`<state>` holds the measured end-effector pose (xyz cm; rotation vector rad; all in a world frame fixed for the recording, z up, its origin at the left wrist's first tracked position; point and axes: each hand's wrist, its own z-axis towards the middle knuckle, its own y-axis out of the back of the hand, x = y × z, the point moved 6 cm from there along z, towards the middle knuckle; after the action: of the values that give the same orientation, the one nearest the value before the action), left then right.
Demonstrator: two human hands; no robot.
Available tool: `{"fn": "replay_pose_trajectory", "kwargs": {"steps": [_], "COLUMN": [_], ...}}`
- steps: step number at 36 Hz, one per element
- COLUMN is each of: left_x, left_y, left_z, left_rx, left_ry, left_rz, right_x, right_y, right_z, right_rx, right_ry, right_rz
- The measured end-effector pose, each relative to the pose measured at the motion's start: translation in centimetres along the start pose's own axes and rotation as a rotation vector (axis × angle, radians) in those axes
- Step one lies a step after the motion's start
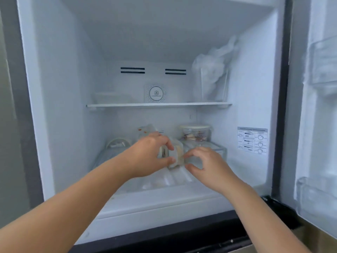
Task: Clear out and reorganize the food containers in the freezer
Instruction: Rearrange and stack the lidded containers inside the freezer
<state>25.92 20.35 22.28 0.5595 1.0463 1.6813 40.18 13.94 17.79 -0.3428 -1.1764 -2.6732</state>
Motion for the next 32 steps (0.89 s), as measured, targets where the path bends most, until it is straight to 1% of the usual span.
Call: {"fn": "replay_pose_trajectory", "kwargs": {"steps": [3,6,11,14,17,20,25,32], "left_x": [0.7,1.3,1.5,1.7,2.4,3.0,3.2,4.1], "left_y": [-0.6,-1.2,-2.5,-3.4,-4.5,-5.6,-7.5,-9.0], "left_z": [2.8,5.4,9.5,11.7,13.7,15.3,17.4,19.2], "left_rx": [0.055,0.106,0.149,0.183,0.229,0.261,0.244,0.172], "left_ry": [0.037,0.103,0.131,0.15,0.196,0.259,0.314,0.439], "left_rz": [0.041,0.056,0.104,0.152,0.191,0.133,0.02,-0.102], "right_x": [-1.8,-3.6,-6.0,-7.4,-8.2,-8.5,-8.7,-9.3], "right_y": [-0.2,-0.8,-1.7,-2.2,-2.7,-3.0,-3.3,-3.1], "right_z": [1.7,2.9,4.0,4.2,4.2,4.2,4.1,4.5], "right_rx": [-0.007,0.03,0.094,0.128,0.152,0.156,0.169,0.233], "right_ry": [-0.052,-0.129,-0.206,-0.211,-0.177,-0.15,-0.139,-0.154], "right_rz": [-0.09,-0.202,-0.279,-0.324,-0.355,-0.37,-0.373,-0.238]}}
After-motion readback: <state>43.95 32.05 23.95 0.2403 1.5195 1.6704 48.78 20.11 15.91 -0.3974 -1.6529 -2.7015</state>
